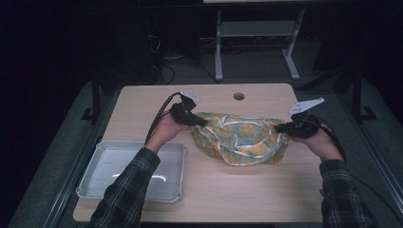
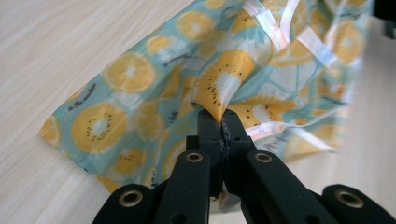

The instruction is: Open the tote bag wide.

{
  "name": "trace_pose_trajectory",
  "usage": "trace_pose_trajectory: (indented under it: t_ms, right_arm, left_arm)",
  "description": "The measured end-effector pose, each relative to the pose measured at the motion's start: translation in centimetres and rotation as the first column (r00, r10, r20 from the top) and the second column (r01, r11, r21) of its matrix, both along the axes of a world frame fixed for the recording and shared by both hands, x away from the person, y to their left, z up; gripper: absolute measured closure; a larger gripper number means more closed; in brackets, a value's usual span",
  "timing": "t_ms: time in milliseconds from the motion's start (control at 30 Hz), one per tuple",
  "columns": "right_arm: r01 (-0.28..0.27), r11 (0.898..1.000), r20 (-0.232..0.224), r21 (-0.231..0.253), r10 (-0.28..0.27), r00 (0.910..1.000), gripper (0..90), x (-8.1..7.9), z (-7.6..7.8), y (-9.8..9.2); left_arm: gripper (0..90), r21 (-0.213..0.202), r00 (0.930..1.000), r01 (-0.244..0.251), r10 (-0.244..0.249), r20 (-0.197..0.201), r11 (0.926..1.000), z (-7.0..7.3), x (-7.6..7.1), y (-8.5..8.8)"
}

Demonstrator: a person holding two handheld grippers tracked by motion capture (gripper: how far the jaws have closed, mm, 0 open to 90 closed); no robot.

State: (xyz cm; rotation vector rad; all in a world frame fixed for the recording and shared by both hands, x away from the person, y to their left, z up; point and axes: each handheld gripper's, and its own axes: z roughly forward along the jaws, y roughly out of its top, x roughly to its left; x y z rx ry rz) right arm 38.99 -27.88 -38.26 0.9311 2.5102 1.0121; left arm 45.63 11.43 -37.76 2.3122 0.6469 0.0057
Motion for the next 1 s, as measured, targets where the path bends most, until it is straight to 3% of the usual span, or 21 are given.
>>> trace_pose_trajectory:
  t_ms: [133,200,300,500,667,1000]
  right_arm:
    - [0.03,0.999,-0.026,-0.031,-0.031,0.9992,89.3,1.4,-1.6,0.4]
    - [0.04,0.998,-0.049,-0.044,-0.042,0.9979,89.3,1.9,-2.6,0.5]
    - [0.04,0.997,-0.07,-0.062,-0.045,0.9966,89.3,2.0,-3.4,0.6]
    - [0.029,0.996,-0.093,-0.081,-0.037,0.995,89.2,1.7,-4.1,0.5]
    - [0.011,0.998,-0.106,-0.068,-0.018,0.9942,89.1,0.6,-4.4,0.1]
    - [-0.054,0.993,-0.118,-0.104,0.041,0.9922,88.9,-2.5,-4.3,0.5]
  left_arm:
    - [89.4,0.055,0.999,-0.039,0.04,-0.02,0.9977,-1.9,1.2,-0.5]
    - [89.4,0.079,0.9988,-0.035,0.038,-0.031,0.9962,-2.7,1.5,-0.7]
    - [89.4,0.12,0.9983,-0.03,0.036,-0.046,0.9923,-3.5,1.6,-1.0]
    - [89.5,0.147,0.9971,-0.018,0.029,-0.07,0.9889,-4.7,1.0,-1.3]
    - [89.4,0.177,0.9958,0.036,-0.02,-0.09,0.9835,-4.9,-0.2,-1.5]
    - [89.4,0.21,0.9916,0.091,-0.069,-0.109,0.9734,-3.9,-3.0,-1.5]
